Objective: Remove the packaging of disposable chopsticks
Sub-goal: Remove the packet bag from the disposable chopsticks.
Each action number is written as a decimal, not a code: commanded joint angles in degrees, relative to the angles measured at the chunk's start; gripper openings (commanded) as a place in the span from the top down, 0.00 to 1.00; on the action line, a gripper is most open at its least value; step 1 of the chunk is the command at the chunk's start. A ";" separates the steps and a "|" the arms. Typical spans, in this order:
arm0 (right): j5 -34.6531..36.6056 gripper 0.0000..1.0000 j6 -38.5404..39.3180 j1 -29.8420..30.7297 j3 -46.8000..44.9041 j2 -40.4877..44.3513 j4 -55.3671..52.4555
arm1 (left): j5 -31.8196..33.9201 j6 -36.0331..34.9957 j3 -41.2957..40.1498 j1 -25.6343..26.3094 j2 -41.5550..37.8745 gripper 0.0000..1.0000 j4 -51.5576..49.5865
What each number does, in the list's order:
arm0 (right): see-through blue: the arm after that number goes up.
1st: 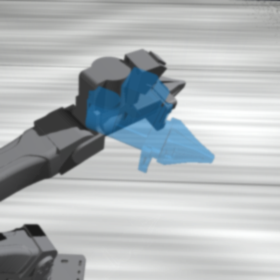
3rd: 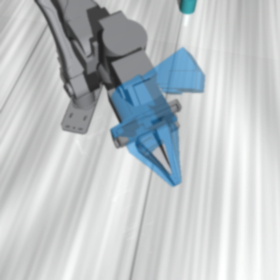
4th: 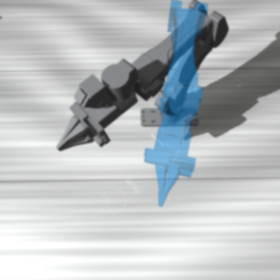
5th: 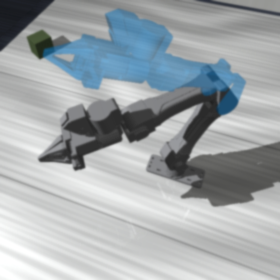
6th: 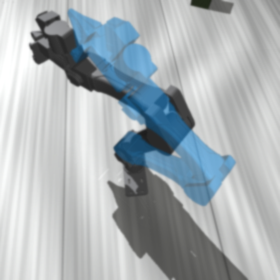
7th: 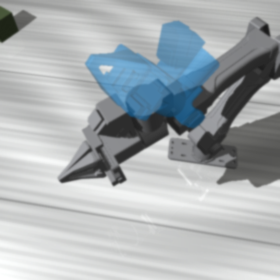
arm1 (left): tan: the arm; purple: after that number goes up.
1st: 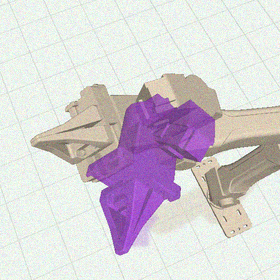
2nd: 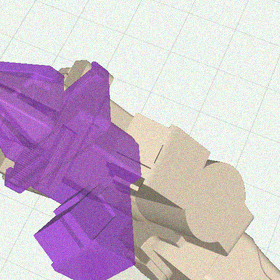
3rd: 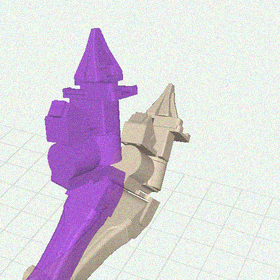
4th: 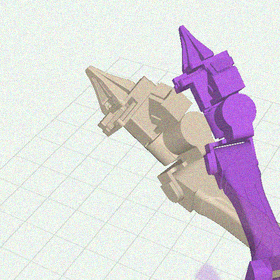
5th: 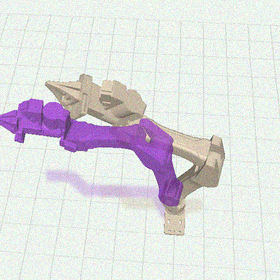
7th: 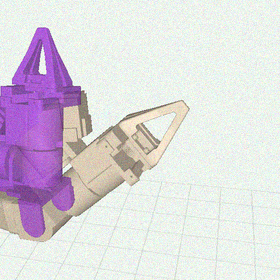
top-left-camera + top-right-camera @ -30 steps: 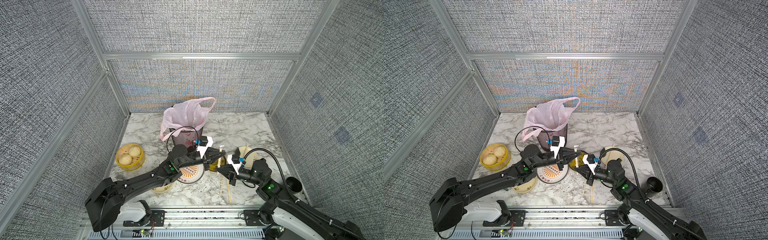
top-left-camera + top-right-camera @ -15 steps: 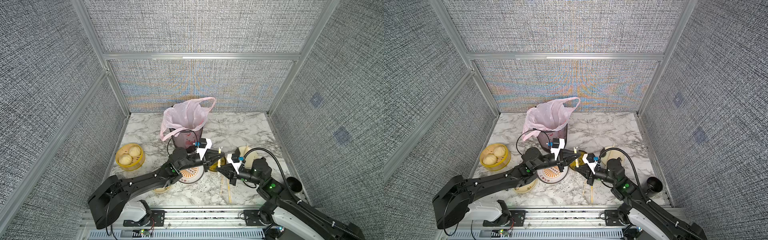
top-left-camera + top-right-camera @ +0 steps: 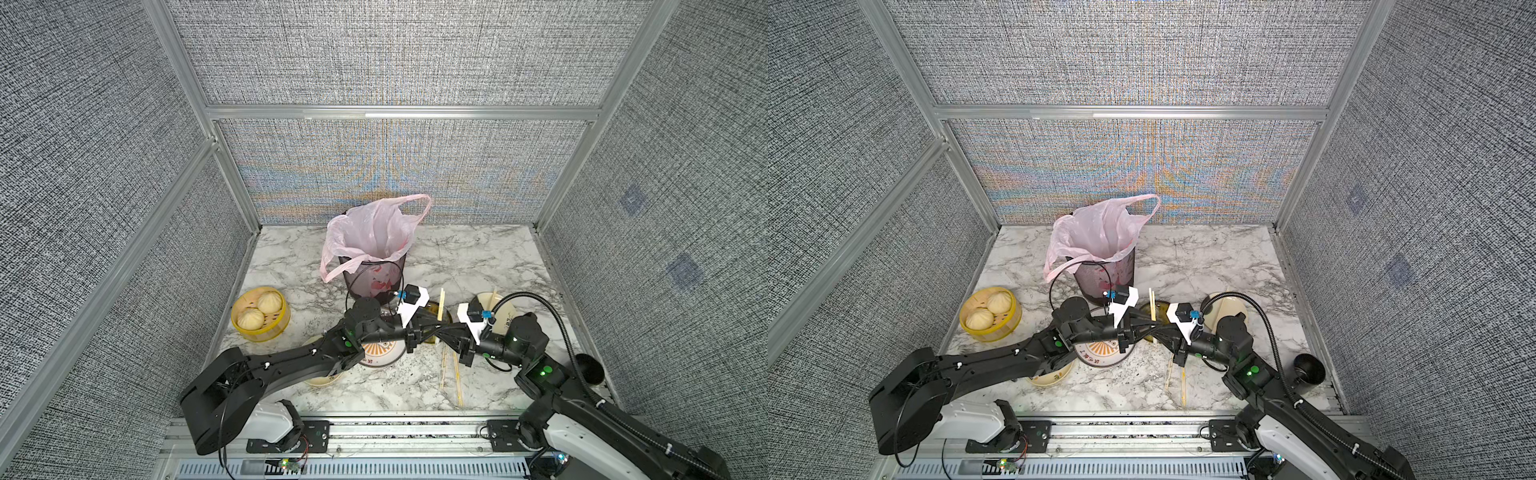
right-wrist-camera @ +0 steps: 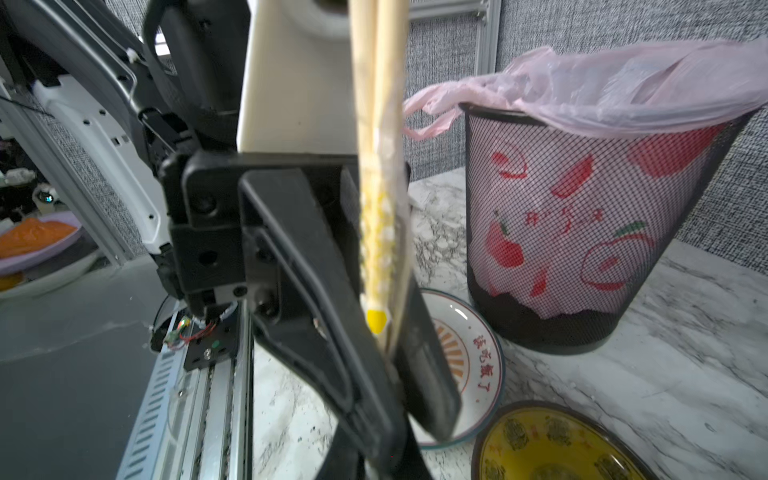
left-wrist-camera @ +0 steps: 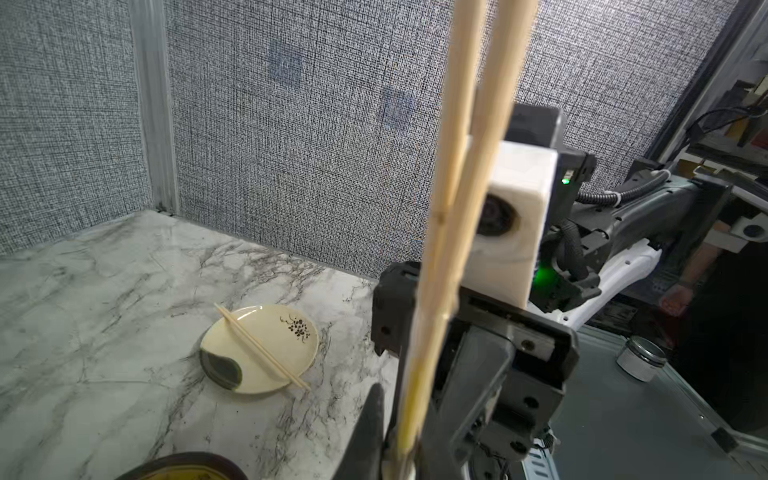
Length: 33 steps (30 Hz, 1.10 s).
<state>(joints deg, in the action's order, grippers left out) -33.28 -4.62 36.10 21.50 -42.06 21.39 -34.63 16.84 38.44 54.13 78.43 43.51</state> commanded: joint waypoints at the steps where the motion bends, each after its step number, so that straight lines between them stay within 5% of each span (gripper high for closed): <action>1: 0.93 1.00 -0.89 0.20 -0.15 0.66 10.30 | -4.39 -0.34 0.12 0.18 0.04 0.84 -7.88; 9: 2.77 1.00 -0.39 0.22 -4.11 0.74 9.52 | -1.86 -4.12 6.42 0.18 -5.82 0.51 -15.78; 17: 1.31 1.00 -0.06 0.28 -3.86 0.01 8.72 | 3.81 -6.35 11.13 0.10 -7.58 0.46 -18.53; 20: 0.92 1.00 0.10 0.37 -4.09 0.08 8.85 | 4.55 -6.96 11.81 0.11 -6.62 0.48 -17.63; 24: 1.02 1.00 0.23 0.31 -4.09 0.22 8.76 | 3.13 -6.78 12.10 0.10 -5.01 0.83 -16.14; 33: 1.30 1.00 -0.81 0.38 -3.51 1.28 9.59 | 1.81 -4.86 8.42 0.13 -2.93 0.93 -13.92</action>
<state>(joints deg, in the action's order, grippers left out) -31.77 -5.26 36.36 17.34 -41.19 26.50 -31.66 10.92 48.07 54.24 75.07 29.47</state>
